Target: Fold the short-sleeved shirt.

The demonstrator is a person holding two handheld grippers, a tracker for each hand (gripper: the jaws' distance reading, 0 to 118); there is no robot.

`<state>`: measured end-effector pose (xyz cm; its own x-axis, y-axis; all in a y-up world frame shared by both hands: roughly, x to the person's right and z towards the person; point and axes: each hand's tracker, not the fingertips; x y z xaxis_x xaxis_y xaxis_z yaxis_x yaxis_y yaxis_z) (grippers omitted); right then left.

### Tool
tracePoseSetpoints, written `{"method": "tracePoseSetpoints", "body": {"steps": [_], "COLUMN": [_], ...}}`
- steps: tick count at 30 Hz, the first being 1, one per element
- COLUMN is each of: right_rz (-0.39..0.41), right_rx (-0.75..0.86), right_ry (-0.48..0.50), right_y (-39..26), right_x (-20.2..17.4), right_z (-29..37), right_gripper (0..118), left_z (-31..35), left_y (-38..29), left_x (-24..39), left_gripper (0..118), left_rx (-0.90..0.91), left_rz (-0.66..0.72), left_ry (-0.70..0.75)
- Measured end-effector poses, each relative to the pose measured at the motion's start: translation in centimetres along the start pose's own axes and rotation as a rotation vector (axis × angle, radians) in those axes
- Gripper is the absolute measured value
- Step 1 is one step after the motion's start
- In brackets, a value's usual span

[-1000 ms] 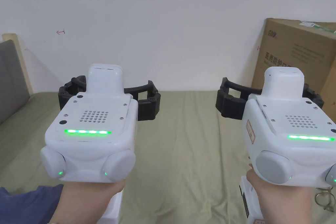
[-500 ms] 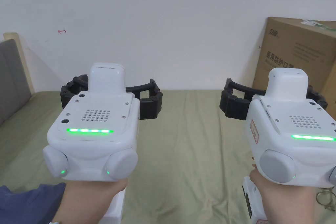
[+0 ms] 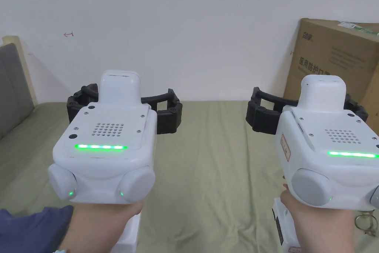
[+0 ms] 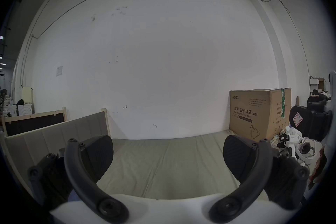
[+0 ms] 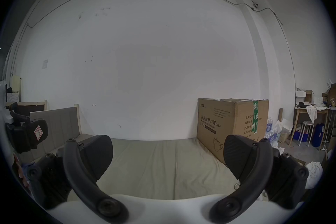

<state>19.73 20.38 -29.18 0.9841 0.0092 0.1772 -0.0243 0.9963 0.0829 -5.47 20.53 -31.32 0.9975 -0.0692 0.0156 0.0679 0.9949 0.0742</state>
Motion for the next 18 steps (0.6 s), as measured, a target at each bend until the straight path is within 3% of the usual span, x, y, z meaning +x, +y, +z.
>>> {"method": "tracePoseSetpoints", "body": {"steps": [18], "right_rz": [0.006], "right_rx": [-0.015], "right_ry": [0.024], "right_y": [-0.07], "right_x": [0.06], "right_z": [0.12], "right_gripper": [118], "left_z": [0.37], "left_y": [0.54], "left_x": [0.37], "left_gripper": [118], "left_rx": [-0.025], "left_rz": [-0.017], "left_ry": [0.022]}}
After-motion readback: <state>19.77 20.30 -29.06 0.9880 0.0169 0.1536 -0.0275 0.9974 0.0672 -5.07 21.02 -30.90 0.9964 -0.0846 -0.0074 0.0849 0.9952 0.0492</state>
